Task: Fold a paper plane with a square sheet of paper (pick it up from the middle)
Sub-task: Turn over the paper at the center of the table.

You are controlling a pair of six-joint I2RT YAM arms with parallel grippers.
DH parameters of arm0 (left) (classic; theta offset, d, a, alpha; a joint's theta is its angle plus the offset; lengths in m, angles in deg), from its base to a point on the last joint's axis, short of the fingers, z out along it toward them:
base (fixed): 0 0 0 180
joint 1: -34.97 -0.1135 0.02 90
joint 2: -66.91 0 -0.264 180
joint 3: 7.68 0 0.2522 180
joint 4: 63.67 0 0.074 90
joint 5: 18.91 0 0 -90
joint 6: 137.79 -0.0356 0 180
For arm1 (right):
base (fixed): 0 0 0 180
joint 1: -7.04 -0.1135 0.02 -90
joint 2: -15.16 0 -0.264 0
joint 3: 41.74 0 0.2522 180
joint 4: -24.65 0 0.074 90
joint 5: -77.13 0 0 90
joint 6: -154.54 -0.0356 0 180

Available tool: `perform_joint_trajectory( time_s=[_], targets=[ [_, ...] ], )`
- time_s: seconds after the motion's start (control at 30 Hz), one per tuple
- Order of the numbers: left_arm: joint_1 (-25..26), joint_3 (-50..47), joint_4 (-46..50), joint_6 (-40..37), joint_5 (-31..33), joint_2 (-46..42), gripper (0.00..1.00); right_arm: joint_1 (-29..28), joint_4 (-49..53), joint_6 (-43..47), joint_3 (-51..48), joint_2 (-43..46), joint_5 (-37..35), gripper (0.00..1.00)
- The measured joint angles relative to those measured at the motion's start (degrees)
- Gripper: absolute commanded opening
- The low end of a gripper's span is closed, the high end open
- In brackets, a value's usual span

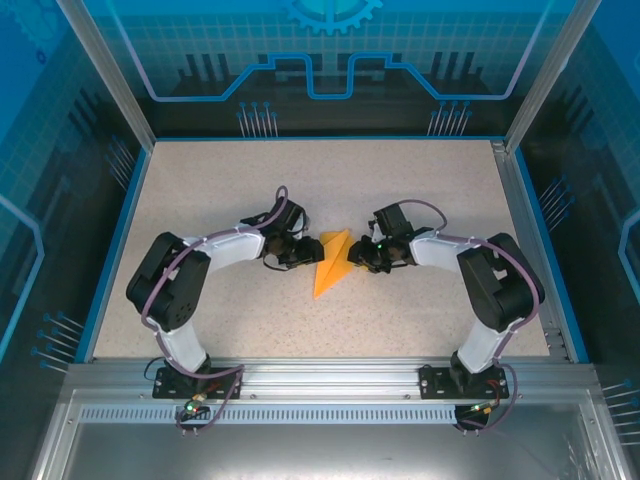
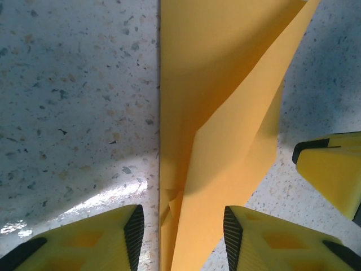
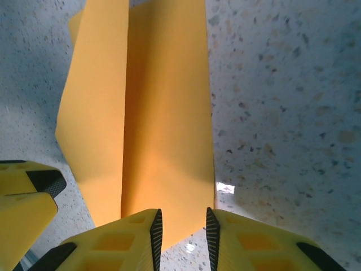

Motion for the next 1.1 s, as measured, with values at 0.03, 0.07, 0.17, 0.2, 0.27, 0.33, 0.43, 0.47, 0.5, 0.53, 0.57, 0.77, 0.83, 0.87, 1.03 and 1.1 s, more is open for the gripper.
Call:
perform_joint_trajectory(
  time_s=[0.03,0.07,0.17,0.2,0.27,0.33,0.43,0.47,0.5,0.53,0.57,0.77,0.83,0.87,1.03,1.1],
  targets=[
    [0.0,0.3,0.3,-0.1,0.0,0.3,0.45,-0.3,0.0,-0.1,0.0,-0.3,0.0,0.29],
    [0.0,0.6,0.5,-0.2,0.0,0.7,0.45,-0.4,0.0,-0.3,0.0,-0.5,-0.1,0.30],
    [0.0,1.3,0.9,-0.3,0.0,1.6,0.45,-0.7,0.0,-0.5,0.0,-1.0,-0.3,0.30],
    [0.0,1.5,0.8,-0.4,0.0,2.0,0.45,-0.8,0.0,-0.7,0.0,-1.1,-0.3,0.30],
    [0.0,1.8,1.1,-0.4,0.0,2.7,0.44,-0.8,0.0,-0.9,0.0,-1.2,-0.3,0.30],
    [0.0,2.0,1.1,-0.4,0.0,3.2,0.44,-0.8,0.0,-1.0,0.0,-1.4,-0.3,0.30],
    [0.0,2.3,1.2,-0.5,0.0,4.0,0.43,-0.8,0.0,-1.4,0.0,-1.9,-0.3,0.30],
    [0.0,2.5,1.2,-0.5,0.0,4.3,0.43,-0.8,0.0,-1.6,0.1,-2.0,-0.2,0.30],
    [0.0,2.7,1.2,-0.6,-0.1,4.7,0.43,-0.8,0.0,-1.7,0.2,-2.1,-0.1,0.30],
    [0.0,2.9,1.2,-0.6,-0.1,5.1,0.42,-0.8,-0.1,-2.1,0.2,-2.1,-0.1,0.30],
    [0.0,3.1,1.3,-0.6,0.0,5.5,0.41,-0.8,-0.3,-2.4,0.2,-2.1,0.0,0.30],
    [-0.1,3.4,2.0,-0.6,-0.3,5.8,0.38,-1.1,-5.3,-5.0,0.2,-3.0,1.9,0.30],
    [-0.2,3.4,2.1,-0.6,-0.3,5.8,0.36,-1.1,-6.6,-5.6,0.2,-3.3,2.7,0.31],
    [-0.2,3.4,2.1,-0.6,-0.3,5.8,0.35,-1.1,-7.3,-5.9,0.2,-3.5,2.9,0.31],
    [-0.2,3.4,2.1,-1.2,-0.2,5.9,0.30,-1.2,-9.3,-6.9,0.2,-4.9,4.1,0.36],
    [-0.2,3.4,2.1,-1.2,-0.2,5.9,0.29,-1.3,-9.9,-7.0,0.2,-5.1,4.2,0.37]
  ],
)
